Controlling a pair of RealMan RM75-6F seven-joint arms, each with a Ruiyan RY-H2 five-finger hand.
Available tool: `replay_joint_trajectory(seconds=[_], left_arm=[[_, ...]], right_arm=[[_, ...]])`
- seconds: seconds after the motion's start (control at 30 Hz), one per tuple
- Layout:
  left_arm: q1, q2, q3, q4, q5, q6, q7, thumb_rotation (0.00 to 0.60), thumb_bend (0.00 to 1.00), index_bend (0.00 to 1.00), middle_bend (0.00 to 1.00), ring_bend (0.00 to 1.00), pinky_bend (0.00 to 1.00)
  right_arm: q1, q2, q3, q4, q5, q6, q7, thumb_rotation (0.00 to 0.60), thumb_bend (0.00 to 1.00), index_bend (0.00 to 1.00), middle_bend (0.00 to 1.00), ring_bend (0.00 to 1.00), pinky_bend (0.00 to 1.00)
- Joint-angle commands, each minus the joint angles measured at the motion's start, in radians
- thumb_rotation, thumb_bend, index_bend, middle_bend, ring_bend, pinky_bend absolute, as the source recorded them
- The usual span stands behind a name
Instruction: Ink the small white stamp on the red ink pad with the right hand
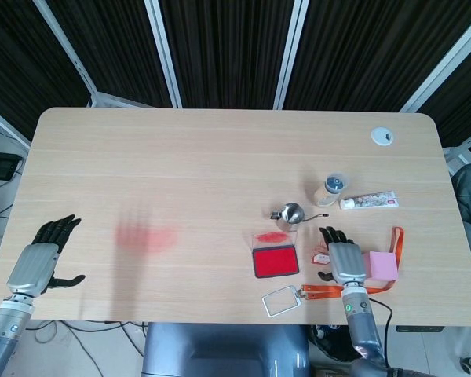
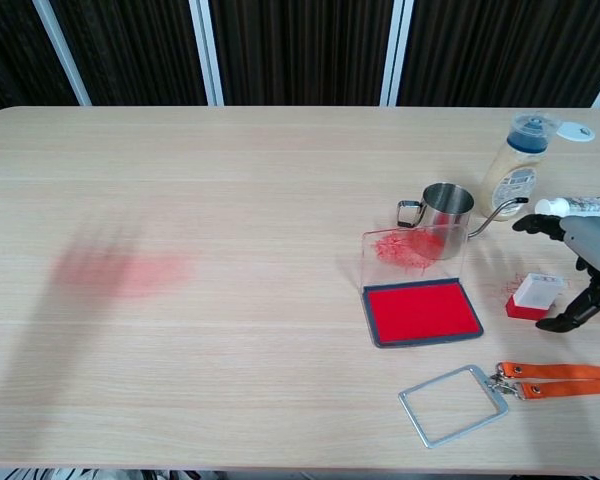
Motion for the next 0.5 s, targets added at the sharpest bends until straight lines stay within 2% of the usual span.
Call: replay_joint_trajectory(seconds=[0.03, 0.3, 0.5], left_arm=[[0.000, 0.000, 0.000, 0.000, 0.001, 0.000, -0.001, 0.600, 0.01, 0.00, 0.00, 0.00, 0.00], [0.000, 0.002, -0.001, 0.003, 0.008, 0.006, -0.004, 0.600, 0.01, 0.00, 0.00, 0.00, 0.00], [0.003, -0.001, 0.001, 0.013, 0.020, 0.017, 0.005, 0.600, 0.01, 0.00, 0.00, 0.00, 0.00]], right_arm=[[-0.004, 0.035, -0.011, -0.057, -0.050, 0.028, 0.003, 0.600, 0.20, 0.13, 0.13, 0.14, 0.31], [-0.045, 0.217, -0.054, -0.228, -0.240, 0.139, 0.032, 0.600, 0.20, 0.13, 0.10, 0.11, 0.28], [-0.117, 0.373, -0.092, -0.256, -0.367, 0.248, 0.127, 0.600, 0.20, 0.10, 0.06, 0.07, 0.26]])
